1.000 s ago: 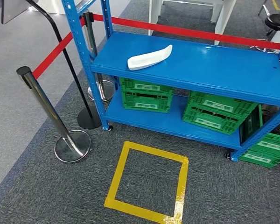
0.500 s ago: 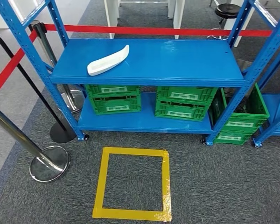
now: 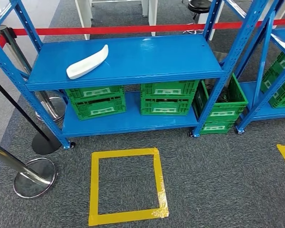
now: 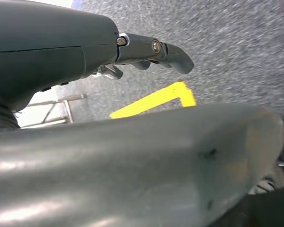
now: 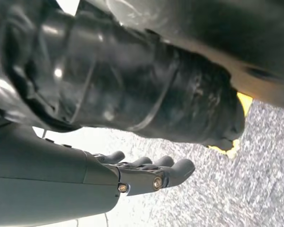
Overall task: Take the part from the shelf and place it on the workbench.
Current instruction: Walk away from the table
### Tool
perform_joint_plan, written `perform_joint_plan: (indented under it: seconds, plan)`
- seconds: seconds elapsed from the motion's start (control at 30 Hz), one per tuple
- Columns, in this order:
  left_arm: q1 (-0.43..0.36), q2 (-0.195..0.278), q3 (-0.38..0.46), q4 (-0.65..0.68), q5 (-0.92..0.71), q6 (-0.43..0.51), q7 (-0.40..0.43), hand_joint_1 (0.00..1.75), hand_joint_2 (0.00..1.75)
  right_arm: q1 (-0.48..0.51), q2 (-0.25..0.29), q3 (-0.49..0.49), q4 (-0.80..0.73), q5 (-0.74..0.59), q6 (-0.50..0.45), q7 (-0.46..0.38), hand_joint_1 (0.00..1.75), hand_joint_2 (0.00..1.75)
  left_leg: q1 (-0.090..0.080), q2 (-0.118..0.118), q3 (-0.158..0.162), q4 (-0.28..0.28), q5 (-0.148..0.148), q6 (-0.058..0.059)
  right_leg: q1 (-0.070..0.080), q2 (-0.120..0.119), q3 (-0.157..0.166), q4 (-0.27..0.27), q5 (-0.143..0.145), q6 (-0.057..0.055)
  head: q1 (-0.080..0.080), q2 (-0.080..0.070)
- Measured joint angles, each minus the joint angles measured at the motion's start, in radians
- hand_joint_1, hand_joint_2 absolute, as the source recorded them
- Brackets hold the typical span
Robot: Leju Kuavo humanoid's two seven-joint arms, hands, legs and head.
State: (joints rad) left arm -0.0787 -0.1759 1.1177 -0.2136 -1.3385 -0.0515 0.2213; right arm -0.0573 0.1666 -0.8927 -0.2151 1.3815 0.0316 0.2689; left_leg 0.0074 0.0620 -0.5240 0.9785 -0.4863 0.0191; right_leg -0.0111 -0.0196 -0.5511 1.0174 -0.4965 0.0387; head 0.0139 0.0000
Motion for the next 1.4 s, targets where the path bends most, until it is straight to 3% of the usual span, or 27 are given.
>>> perform_joint_plan:
  seconds: [0.07, 0.17, 0.3, 0.47, 0.6, 0.63, 0.7, 0.77, 0.8, 0.83, 0.87, 0.93, 1.0, 1.1, 1.13, 1.2, 1.3, 1.37, 1.4]
  plan:
    - [-0.001, 0.001, 0.0, 0.0, 0.001, -0.001, -0.003, 0.0, 0.0, -0.001, 0.0, 0.0, 0.0, 0.0, -0.002, 0.003, 0.0, 0.0, -0.005, 0.001, -0.002, 0.007, -0.003, 0.002, 0.001, -0.004, 0.021, -0.032, 0.0, -0.005, -0.001, 0.0]
    - [0.001, 0.001, 0.0, 0.0, 0.001, -0.004, -0.004, 0.0, 0.0, -0.001, 0.0, 0.0, 0.001, 0.001, -0.002, 0.008, 0.0, 0.0, -0.005, 0.0, -0.002, 0.007, 0.001, 0.019, 0.002, -0.002, 0.022, -0.032, 0.003, -0.006, -0.002, 0.0]
    - [0.001, 0.001, 0.0, 0.0, -0.004, -0.002, -0.01, 0.0, 0.0, -0.001, 0.0, -0.003, 0.001, -0.018, -0.003, 0.009, 0.0, 0.0, -0.003, -0.001, -0.001, 0.004, 0.003, 0.016, 0.004, -0.002, 0.022, -0.032, 0.003, -0.012, -0.002, 0.0]
    - [0.001, 0.002, 0.0, 0.0, -0.008, 0.003, -0.019, 0.0, 0.0, -0.002, 0.0, -0.016, 0.002, -0.03, -0.003, 0.009, 0.0, 0.0, -0.004, -0.001, -0.004, 0.006, 0.001, 0.014, 0.004, -0.003, 0.022, -0.03, 0.002, -0.012, -0.002, 0.0]
    - [0.002, 0.003, 0.0, 0.0, -0.01, 0.01, -0.021, 0.0, 0.0, -0.002, 0.0, -0.016, 0.003, -0.016, -0.004, 0.012, 0.0, 0.0, -0.003, -0.003, -0.004, -0.004, -0.001, 0.016, 0.0, -0.003, 0.018, -0.013, 0.015, 0.0, -0.002, 0.0]
    - [0.002, 0.002, 0.0, 0.0, -0.01, 0.012, -0.021, 0.0, 0.0, -0.001, 0.0, -0.016, 0.003, -0.013, -0.004, 0.013, 0.0, 0.0, -0.001, -0.004, 0.0, -0.011, 0.0, 0.017, -0.001, 0.0, 0.011, 0.002, 0.012, 0.005, -0.001, 0.0]
    - [0.002, 0.002, 0.0, 0.0, -0.011, 0.015, -0.022, 0.0, 0.0, -0.003, -0.001, -0.016, 0.003, -0.009, -0.004, 0.014, 0.0, 0.0, 0.005, -0.006, 0.009, -0.019, 0.003, 0.017, -0.002, 0.01, -0.024, 0.067, -0.032, 0.012, 0.006, 0.0]
    - [0.003, 0.002, 0.0, 0.0, -0.012, 0.017, -0.022, 0.0, 0.0, -0.003, -0.001, -0.016, 0.003, -0.007, -0.004, 0.014, 0.0, 0.0, 0.006, -0.006, 0.008, -0.019, 0.002, 0.016, -0.004, 0.016, -0.084, 0.189, -0.095, 0.021, 0.013, 0.0]
    - [0.004, 0.002, 0.0, 0.0, -0.012, 0.017, -0.022, 0.0, 0.0, -0.002, -0.002, -0.016, 0.003, -0.006, -0.004, 0.014, 0.0, 0.0, 0.006, -0.006, 0.008, -0.018, 0.001, 0.014, -0.005, 0.017, -0.11, 0.238, -0.112, 0.025, 0.014, 0.0]
    - [0.004, 0.001, 0.0, 0.001, -0.013, 0.017, -0.023, 0.0, 0.0, 0.0, -0.003, -0.016, 0.003, -0.005, -0.004, 0.014, 0.0, 0.0, 0.007, -0.006, 0.01, -0.018, -0.001, 0.012, -0.007, 0.017, -0.121, 0.256, -0.11, 0.028, 0.014, 0.0]
    - [0.005, 0.001, 0.0, 0.001, -0.013, 0.018, -0.024, 0.0, 0.0, 0.002, -0.003, -0.016, 0.003, -0.005, -0.005, 0.014, 0.0, 0.0, 0.009, -0.006, 0.014, -0.017, -0.004, 0.008, -0.009, 0.016, -0.113, 0.235, -0.089, 0.03, 0.014, 0.0]
    - [0.005, 0.0, 0.0, 0.002, -0.014, 0.022, -0.026, 0.0, 0.0, 0.003, -0.005, -0.016, 0.003, -0.004, -0.005, 0.015, 0.0, 0.0, 0.014, -0.006, 0.026, -0.015, -0.012, -0.004, -0.013, 0.01, -0.055, 0.11, -0.017, 0.033, 0.014, 0.0]
    - [0.003, 0.001, 0.0, 0.002, -0.014, 0.025, -0.027, 0.0, 0.0, 0.002, -0.005, -0.016, 0.004, -0.006, -0.007, 0.014, 0.0, 0.0, 0.015, -0.005, 0.033, -0.01, -0.021, -0.02, -0.011, 0.0, -0.011, 0.004, 0.002, 0.021, 0.019, 0.0]
    - [0.003, 0.002, 0.0, 0.002, -0.014, 0.029, -0.027, 0.0, 0.0, 0.004, -0.005, -0.016, 0.006, -0.012, -0.01, 0.015, 0.0, 0.0, 0.013, -0.004, 0.039, 0.003, -0.029, -0.041, -0.007, 0.002, -0.003, -0.011, -0.011, -0.017, 0.016, 0.0]
    - [0.003, 0.002, 0.0, 0.002, -0.014, 0.03, -0.027, 0.0, 0.0, 0.006, -0.006, -0.017, 0.006, -0.012, -0.011, 0.015, 0.0, 0.0, 0.016, -0.011, 0.037, 0.018, -0.031, -0.046, -0.007, 0.005, 0.005, -0.011, -0.012, -0.025, 0.013, 0.0]
    - [0.003, 0.002, 0.0, 0.002, -0.014, 0.03, -0.027, 0.0, 0.0, 0.005, -0.006, -0.017, 0.006, -0.013, -0.009, 0.015, 0.0, 0.0, 0.019, -0.031, -0.002, 0.097, -0.052, -0.05, -0.006, 0.012, 0.027, -0.012, -0.019, -0.037, 0.008, 0.0]
    - [0.005, 0.002, 0.0, 0.003, -0.014, 0.029, -0.026, 0.0, 0.0, 0.001, -0.006, -0.017, 0.007, -0.011, 0.003, 0.014, 0.0, 0.0, 0.013, -0.047, -0.122, 0.278, -0.122, -0.047, 0.002, 0.026, 0.047, -0.013, -0.037, -0.049, 0.0, 0.0]
    - [0.01, 0.002, 0.0, 0.003, -0.014, 0.027, -0.026, 0.0, 0.0, 0.002, -0.006, -0.017, 0.008, -0.008, 0.01, 0.014, 0.0, 0.0, 0.004, -0.049, -0.165, 0.296, -0.138, -0.033, 0.012, 0.037, 0.071, -0.014, -0.056, -0.052, -0.003, 0.0]
    - [0.011, 0.002, 0.0, 0.003, -0.014, 0.027, -0.026, 0.0, 0.0, 0.004, -0.006, -0.017, 0.008, -0.007, 0.012, 0.013, 0.0, 0.0, -0.003, -0.05, -0.166, 0.259, -0.116, -0.019, 0.018, 0.042, 0.086, -0.014, -0.067, -0.053, -0.004, 0.0]
